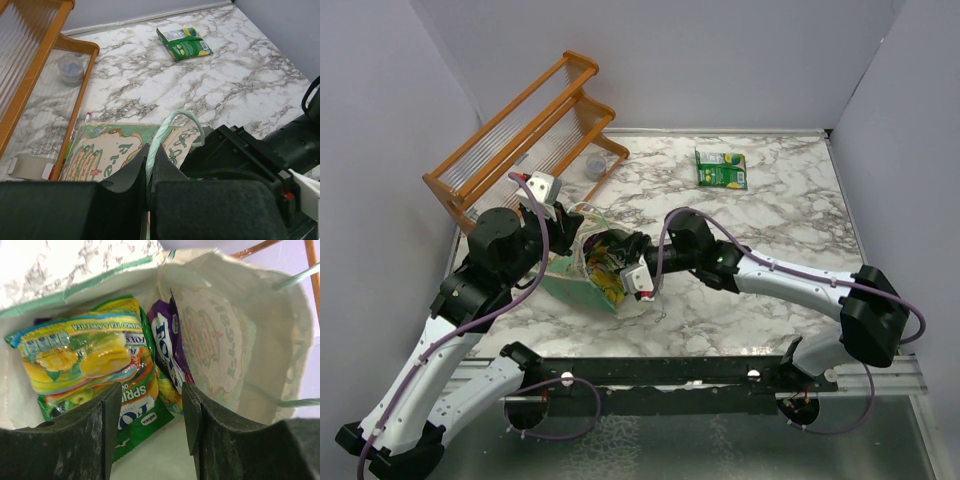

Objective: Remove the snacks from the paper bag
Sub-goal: Take out the snack from the paper bag.

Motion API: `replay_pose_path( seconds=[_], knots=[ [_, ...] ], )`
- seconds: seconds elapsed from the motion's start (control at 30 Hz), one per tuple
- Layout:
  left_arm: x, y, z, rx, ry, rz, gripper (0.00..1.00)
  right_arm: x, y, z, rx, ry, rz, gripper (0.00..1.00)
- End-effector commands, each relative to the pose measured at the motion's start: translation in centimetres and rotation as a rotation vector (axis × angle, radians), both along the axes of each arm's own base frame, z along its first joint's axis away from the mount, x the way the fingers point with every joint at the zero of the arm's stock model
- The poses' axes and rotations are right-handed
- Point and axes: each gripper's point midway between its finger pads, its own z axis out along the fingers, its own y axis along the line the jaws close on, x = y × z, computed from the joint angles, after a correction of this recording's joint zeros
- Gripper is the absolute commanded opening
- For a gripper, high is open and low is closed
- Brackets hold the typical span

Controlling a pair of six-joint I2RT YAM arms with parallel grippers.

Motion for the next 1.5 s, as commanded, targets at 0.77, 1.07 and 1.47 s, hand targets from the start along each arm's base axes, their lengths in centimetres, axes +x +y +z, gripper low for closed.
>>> replay_pose_path(
  seconds=[0.77, 1.07, 1.47],
  knots=[
    [-0.2, 0.1, 2.1, -0.07, -0.041, 0.015, 0.0, 6.2, 4.2, 0.2, -0.006, -0.361, -0.293, 0.55],
    [-0.4, 0.3, 2.2, -0.066, -0.038, 0.018, 0.0, 7.7, 5.7, -1.1, -0.04, -0.397, -0.307, 0.48],
    [-0.6, 0.7, 2.5, -0.057, -0.043, 0.03, 0.0, 6.6, 5.5, 1.0, 0.044, -0.334, -0.295, 0.02]
  ],
)
